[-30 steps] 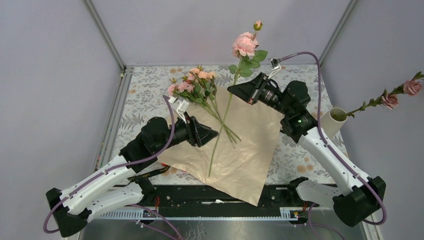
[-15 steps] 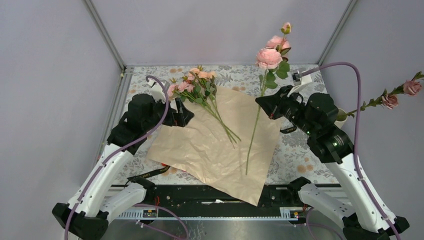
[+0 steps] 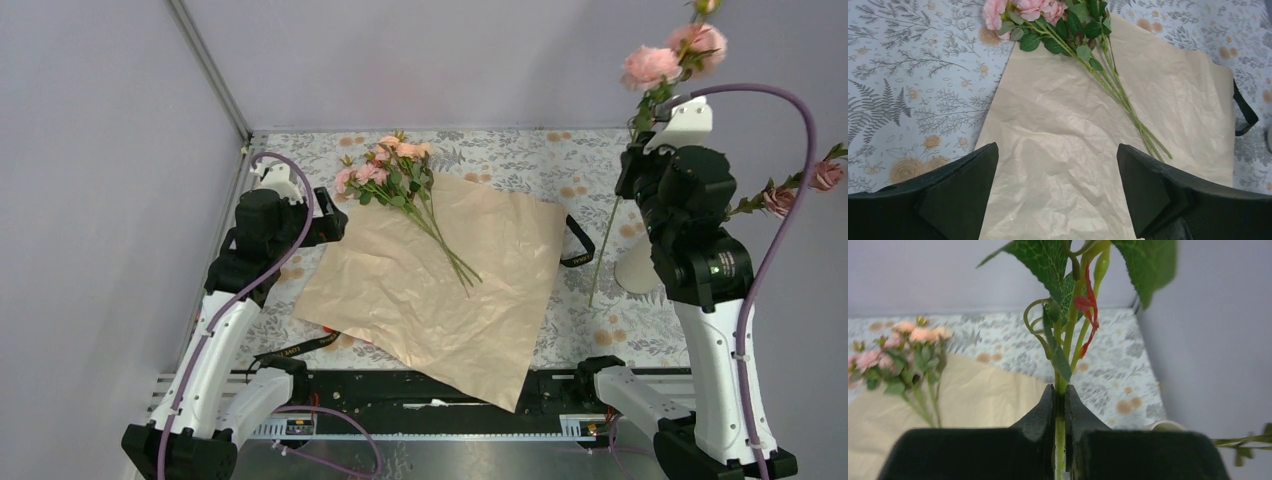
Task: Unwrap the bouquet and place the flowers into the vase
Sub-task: Insert the fake flower into the vase.
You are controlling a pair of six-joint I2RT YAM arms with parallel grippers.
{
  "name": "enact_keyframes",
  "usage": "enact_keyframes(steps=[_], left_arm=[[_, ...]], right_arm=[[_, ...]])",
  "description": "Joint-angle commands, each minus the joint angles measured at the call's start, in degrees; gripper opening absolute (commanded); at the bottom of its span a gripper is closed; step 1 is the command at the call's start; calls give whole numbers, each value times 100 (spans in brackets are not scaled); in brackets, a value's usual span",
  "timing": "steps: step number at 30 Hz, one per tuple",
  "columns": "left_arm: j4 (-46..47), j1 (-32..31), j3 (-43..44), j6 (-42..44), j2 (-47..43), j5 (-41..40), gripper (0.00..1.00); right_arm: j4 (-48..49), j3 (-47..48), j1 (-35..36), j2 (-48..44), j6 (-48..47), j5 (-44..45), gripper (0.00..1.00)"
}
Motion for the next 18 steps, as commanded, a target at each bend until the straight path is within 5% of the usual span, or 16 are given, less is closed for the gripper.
enact_keyframes(steps=[1, 18], left_arm=[[244, 57, -131, 192, -269, -490, 96], [259, 60, -203, 267, -447, -621, 96]], right_arm=[[328, 979, -390, 316, -700, 518, 0], [3459, 1255, -1611, 970, -1801, 1297, 0]])
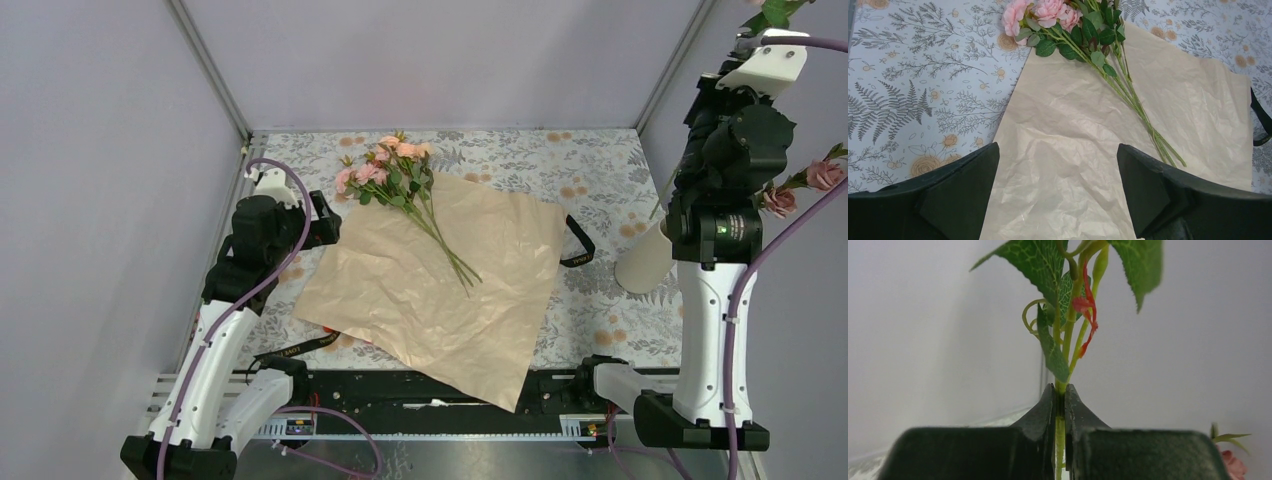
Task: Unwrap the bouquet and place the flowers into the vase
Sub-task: Insert the fake flower into the vase.
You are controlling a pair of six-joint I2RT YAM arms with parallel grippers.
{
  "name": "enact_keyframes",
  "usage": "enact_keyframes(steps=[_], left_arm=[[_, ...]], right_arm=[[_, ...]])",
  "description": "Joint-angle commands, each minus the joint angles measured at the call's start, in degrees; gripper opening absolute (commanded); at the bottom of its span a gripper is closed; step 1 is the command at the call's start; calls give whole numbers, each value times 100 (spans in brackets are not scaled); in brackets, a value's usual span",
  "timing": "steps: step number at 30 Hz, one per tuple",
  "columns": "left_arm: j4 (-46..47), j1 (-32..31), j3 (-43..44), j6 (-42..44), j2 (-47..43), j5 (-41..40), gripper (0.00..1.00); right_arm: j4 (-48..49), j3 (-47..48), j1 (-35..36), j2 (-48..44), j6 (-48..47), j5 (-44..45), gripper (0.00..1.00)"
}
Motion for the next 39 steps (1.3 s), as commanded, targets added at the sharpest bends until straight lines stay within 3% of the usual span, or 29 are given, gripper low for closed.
enact_keyframes(steps=[1, 6, 17, 31, 39], left_arm=[[254, 16, 7, 129, -116, -167, 96], [236, -2, 15, 147, -125, -167, 96], [218, -81, 16, 174, -90, -174, 96], [226, -117, 7, 166, -65, -157, 96], [253, -131, -10, 157, -33, -108, 96]], right_arm=[[1175, 95, -204, 85, -534, 503, 0], [1693, -251, -461, 139, -669, 613, 0], [1867, -1273, -876, -304, -344, 861, 0], [2429, -2952, -1004, -876, 230, 1011, 0], [3036, -3999, -1004, -1137, 75, 1518, 0]])
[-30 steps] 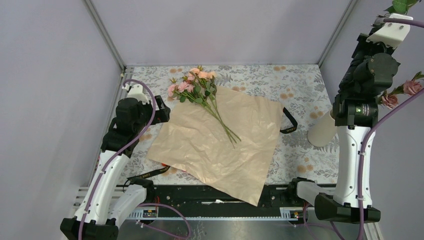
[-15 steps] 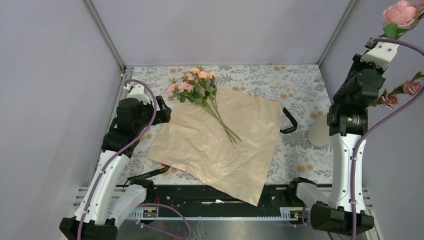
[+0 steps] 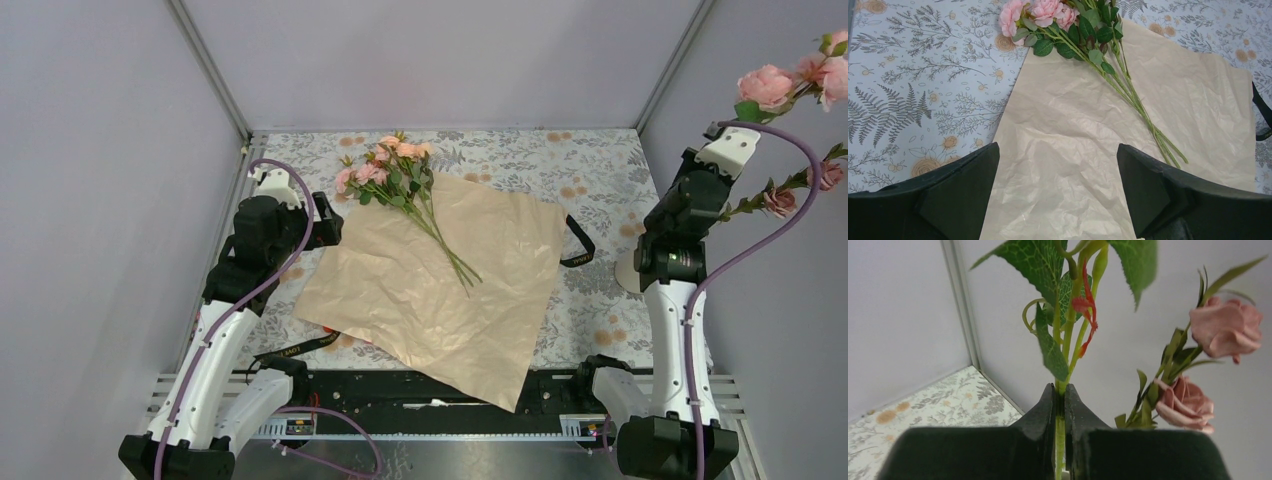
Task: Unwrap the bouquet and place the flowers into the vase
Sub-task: Insert the fake flower into the vase.
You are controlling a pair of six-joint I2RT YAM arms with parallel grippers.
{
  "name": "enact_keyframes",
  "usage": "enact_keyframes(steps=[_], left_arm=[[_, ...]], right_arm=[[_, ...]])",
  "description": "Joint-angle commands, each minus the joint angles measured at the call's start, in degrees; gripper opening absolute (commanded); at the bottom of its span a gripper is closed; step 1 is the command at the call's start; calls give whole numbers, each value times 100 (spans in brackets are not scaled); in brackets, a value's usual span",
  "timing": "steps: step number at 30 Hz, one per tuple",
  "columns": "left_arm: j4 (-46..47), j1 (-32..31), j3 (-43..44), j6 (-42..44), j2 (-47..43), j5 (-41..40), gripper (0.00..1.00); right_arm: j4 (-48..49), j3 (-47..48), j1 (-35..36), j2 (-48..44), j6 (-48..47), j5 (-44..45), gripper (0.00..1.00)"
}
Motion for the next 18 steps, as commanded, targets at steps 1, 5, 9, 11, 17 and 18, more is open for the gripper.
enact_keyframes(steps=[1, 5, 9, 11, 17, 18], left_arm=[[256, -15, -10, 58, -3, -61, 96], [271, -13, -27, 50, 27, -43, 96], [302, -10, -50, 50, 78, -43, 96], [317, -9, -69, 41, 94, -43, 96], [343, -9, -114, 50, 124, -43, 96], [343, -9, -120, 58, 132, -47, 96]], right_arm=[[792, -368, -20, -209, -1, 560, 0], [896, -698, -33, -276, 63, 725, 0], [926, -1022, -95, -350, 216, 892, 0], [936, -1185, -166, -414, 360, 952, 0], [826, -1632, -353, -491, 856, 901, 0], [801, -1657, -389, -477, 921, 892, 0]])
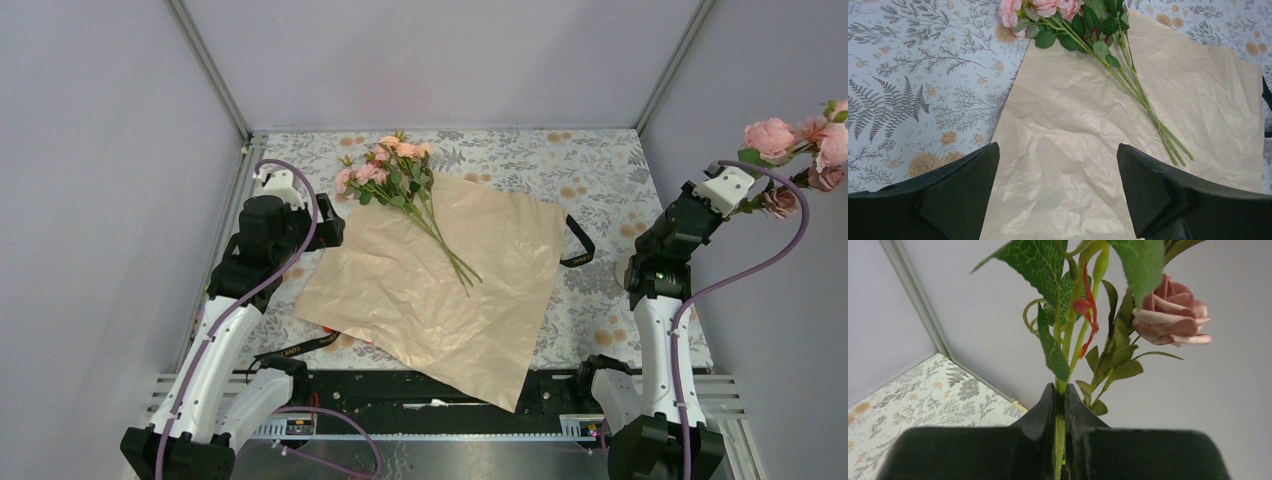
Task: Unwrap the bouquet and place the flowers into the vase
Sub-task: Insert the fake flower into the vase.
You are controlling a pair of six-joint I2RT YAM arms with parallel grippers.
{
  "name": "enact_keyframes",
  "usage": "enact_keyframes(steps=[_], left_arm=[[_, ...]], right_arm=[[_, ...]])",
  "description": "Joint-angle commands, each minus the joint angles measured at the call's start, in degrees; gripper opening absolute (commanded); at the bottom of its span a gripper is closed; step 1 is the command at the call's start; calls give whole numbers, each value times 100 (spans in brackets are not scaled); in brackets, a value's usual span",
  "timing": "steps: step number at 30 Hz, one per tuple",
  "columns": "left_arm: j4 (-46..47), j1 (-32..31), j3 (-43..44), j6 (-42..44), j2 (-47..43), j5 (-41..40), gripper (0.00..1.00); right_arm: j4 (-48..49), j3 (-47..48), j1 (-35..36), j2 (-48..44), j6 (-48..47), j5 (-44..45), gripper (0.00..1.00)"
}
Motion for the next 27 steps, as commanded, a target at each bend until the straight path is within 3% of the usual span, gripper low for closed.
enact_keyframes(steps=[1, 10, 27], left_arm=[[322, -5, -24, 58, 22, -61, 96], [327, 34, -21, 58, 132, -45, 96], [329, 34, -24, 32, 264, 113, 96]], right_arm=[[178, -157, -155, -34, 484, 157, 0], [-79, -217, -204, 131, 799, 14, 2], [-624, 91, -204, -257, 888, -254, 46]])
